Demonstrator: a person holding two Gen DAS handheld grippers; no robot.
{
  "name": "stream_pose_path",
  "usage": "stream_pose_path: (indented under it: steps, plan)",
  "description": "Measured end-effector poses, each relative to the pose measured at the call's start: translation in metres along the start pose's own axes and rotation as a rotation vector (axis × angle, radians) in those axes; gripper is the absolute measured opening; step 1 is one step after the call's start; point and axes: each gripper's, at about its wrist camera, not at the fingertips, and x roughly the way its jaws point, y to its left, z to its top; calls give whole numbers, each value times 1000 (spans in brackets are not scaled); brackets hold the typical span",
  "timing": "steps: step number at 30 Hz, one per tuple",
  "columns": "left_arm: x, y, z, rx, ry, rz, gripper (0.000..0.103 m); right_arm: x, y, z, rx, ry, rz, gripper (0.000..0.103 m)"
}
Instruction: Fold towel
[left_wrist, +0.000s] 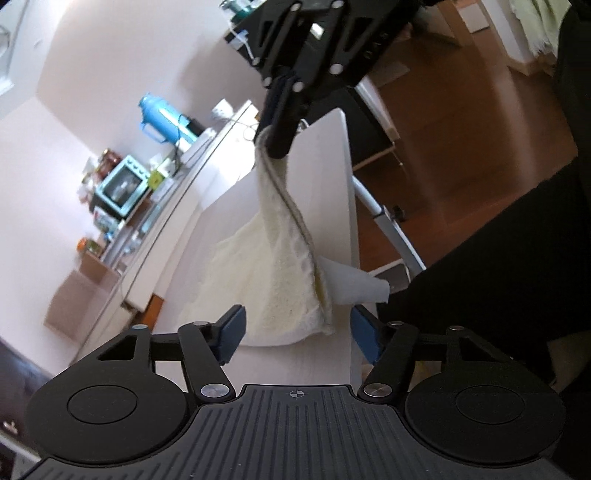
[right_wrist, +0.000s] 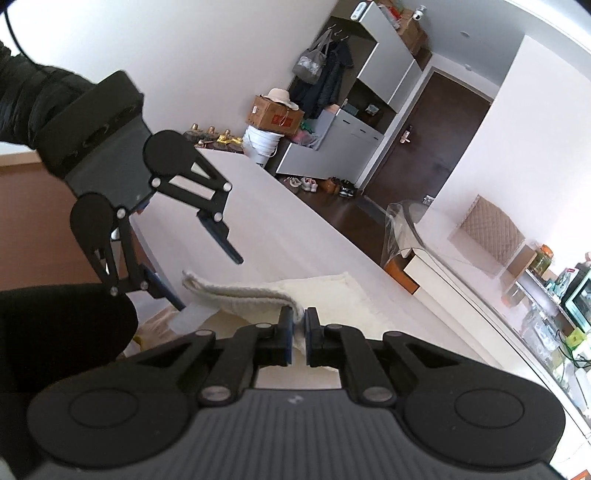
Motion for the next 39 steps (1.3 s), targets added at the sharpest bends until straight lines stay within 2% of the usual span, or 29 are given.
stream_pose_path:
  steps: [2, 4, 8, 10, 15, 20, 26, 29, 32, 39]
  plan:
    - [0, 2, 2, -11, 10, -14, 23, 0, 0, 0, 5, 3, 1, 7]
    - [0, 6, 3, -35, 16, -35, 12, 0, 1, -1, 11, 3, 4, 7]
    - [-7, 17, 4, -87, 24, -93, 12, -4, -1, -7, 26, 13, 14, 7]
    - [-16, 31, 4, -160, 17, -151, 12, -7, -3, -11, 42, 14, 39, 7]
    - [-28, 66, 7, -302, 1, -218, 12, -18, -19, -12, 119, -15, 108, 7]
    - [-9, 112, 9, -422, 19, -213, 13, -9, -53, -7, 229, -53, 128, 7]
    - [39, 163, 3, -515, 88, -163, 13, 30, -103, -5, 319, -37, 119, 7]
    - [57, 177, -1, -548, 115, -162, 13, 67, -136, -8, 380, -1, 120, 7]
    - [78, 187, -9, -575, 149, -161, 13, 92, -152, -13, 410, 22, 134, 7]
    - [113, 191, -32, -638, 197, -177, 13, 133, -169, -28, 451, 81, 158, 7]
